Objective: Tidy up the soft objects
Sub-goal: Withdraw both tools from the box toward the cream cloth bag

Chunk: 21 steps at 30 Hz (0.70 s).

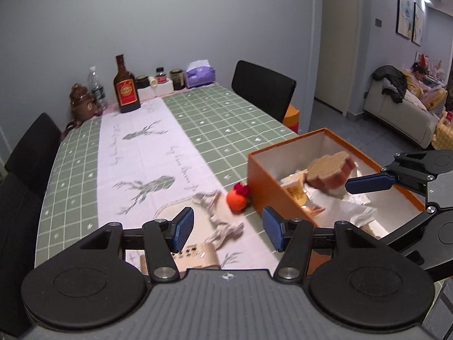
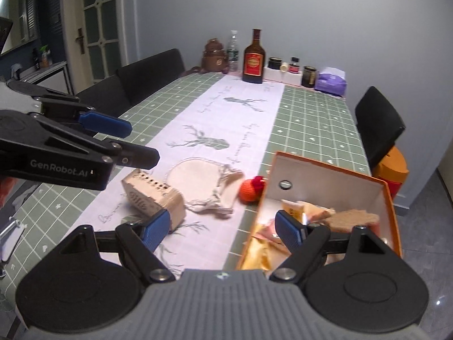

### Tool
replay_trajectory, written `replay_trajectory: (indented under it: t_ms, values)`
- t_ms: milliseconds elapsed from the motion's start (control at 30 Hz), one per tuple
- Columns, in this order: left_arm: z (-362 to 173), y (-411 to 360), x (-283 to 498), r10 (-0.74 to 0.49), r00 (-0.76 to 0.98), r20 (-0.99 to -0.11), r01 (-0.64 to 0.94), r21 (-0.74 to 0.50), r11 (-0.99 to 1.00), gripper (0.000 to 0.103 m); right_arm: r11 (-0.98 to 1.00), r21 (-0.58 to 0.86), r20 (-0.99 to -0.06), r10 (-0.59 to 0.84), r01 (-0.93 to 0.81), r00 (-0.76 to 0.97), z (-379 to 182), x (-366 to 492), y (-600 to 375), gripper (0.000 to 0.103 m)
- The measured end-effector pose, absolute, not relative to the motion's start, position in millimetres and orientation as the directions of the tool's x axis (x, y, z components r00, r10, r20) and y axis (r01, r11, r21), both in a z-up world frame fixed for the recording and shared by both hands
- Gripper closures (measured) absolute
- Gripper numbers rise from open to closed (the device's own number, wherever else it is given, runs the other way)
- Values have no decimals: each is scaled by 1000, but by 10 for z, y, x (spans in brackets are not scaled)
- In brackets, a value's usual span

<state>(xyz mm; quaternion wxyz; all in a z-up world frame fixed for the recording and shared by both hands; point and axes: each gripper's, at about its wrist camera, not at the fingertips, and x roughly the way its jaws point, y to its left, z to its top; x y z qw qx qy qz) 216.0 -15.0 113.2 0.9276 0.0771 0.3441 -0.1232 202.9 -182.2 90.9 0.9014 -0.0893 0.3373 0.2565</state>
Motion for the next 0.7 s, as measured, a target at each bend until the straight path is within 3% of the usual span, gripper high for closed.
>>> replay_trajectory:
  t_ms: [133,300,700]
  values:
    - [1098,7,2155,-173,722,-670,267,39,963,37,834,-6,-681,401,-552,613,853,2044,-1617,39]
    - [1039,101,2214,-166,707,-687,271,46,962,37,827,-50,-702,370,-561,609,816,2149,-1466,45]
    - [801,359,2929,-155,611,-777,306,51,951,34,692,-277,-764,262,-667,589,598,2722,-1140,46]
